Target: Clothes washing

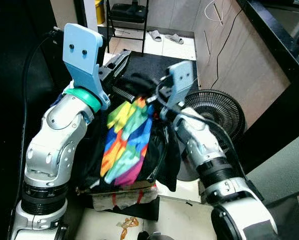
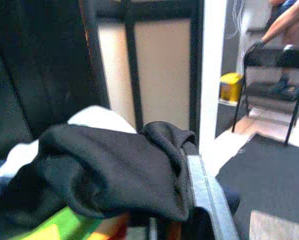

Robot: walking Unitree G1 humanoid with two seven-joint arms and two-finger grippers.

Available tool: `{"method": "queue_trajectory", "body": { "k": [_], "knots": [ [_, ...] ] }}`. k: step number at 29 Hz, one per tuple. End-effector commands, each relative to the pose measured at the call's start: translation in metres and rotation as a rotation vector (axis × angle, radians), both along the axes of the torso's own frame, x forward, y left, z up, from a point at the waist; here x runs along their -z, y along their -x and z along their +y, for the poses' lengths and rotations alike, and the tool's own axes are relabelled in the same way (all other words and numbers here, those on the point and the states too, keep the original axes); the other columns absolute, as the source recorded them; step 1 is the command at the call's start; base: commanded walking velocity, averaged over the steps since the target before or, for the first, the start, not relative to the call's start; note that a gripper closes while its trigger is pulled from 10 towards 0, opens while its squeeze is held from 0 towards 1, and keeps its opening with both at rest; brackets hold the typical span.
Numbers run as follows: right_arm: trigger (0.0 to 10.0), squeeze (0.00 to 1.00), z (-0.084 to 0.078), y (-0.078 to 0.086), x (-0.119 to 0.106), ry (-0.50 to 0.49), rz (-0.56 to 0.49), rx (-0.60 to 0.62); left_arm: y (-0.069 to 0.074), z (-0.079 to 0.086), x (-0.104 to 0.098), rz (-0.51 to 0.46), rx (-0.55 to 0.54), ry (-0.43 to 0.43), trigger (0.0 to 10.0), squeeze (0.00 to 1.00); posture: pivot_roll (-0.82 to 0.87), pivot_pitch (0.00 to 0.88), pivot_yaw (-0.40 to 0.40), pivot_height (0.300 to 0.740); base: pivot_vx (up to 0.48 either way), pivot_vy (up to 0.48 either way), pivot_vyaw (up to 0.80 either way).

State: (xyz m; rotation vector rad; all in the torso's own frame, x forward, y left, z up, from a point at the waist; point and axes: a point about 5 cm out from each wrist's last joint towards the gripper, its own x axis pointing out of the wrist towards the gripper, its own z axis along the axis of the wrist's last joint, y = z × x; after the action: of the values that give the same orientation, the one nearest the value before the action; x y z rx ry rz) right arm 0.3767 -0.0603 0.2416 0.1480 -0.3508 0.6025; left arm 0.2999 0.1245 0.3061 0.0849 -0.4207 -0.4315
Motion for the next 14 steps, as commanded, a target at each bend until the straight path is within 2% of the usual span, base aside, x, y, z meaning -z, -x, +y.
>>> {"method": "queue_trajectory", "body": {
  "k": [1, 6, 9, 10, 11, 12, 13, 14],
  "knots": [
    [0.0, 0.00, -0.008, -0.001, -0.011, -0.046, -0.041, 0.028, -0.003, 0.001, 0.007, 0.032, -0.014, -0.002, 10.0, 0.00, 0.04, 0.074, -0.050, 0.740, 0.000, 0.000, 0.00],
    [0.0, 0.00, -0.012, -0.002, -0.016, -0.062, -0.058, 0.042, -0.003, 0.001, 0.009, 0.035, -0.017, -0.003, 10.0, 0.00, 0.04, 0.072, -0.049, 0.740, 0.000, 0.000, 0.00],
    [0.0, 0.00, -0.022, -0.004, -0.038, -0.112, -0.113, 0.080, -0.004, 0.001, 0.010, 0.040, -0.022, -0.004, 10.0, 0.00, 0.04, 0.071, -0.049, 0.740, 0.000, 0.000, 0.00],
    [0.0, 0.00, -0.022, -0.004, -0.038, -0.112, -0.113, 0.080, -0.004, 0.001, 0.010, 0.040, -0.022, -0.004, 10.0, 0.00, 0.04, 0.071, -0.049, 0.740, 0.000, 0.000, 0.00],
    [0.0, 0.00, -0.028, -0.005, -0.051, -0.137, -0.150, 0.107, -0.005, 0.002, 0.012, 0.045, -0.027, -0.010, 10.0, 0.00, 0.04, 0.065, -0.044, 0.740, 0.000, 0.000, 0.00],
    [2.4, 0.00, -0.040, -0.003, -0.079, -0.174, -0.242, 0.175, -0.006, 0.003, 0.017, 0.061, -0.041, -0.029, 10.0, 0.00, 0.04, 0.062, -0.043, 0.740, 0.000, 0.000, 0.00],
    [2.4, 0.00, -0.040, -0.003, -0.079, -0.174, -0.242, 0.175, -0.006, 0.003, 0.017, 0.061, -0.041, -0.029, 10.0, 0.00, 0.04, 0.062, -0.043, 0.740, 0.000, 0.000, 0.00],
    [2.4, 0.00, -0.045, -0.001, -0.089, -0.187, -0.278, 0.203, -0.006, 0.004, 0.019, 0.067, -0.046, -0.035, 10.0, 0.00, 0.04, 0.062, -0.043, 0.740, 0.000, 0.000, 0.00]
  ]
}}
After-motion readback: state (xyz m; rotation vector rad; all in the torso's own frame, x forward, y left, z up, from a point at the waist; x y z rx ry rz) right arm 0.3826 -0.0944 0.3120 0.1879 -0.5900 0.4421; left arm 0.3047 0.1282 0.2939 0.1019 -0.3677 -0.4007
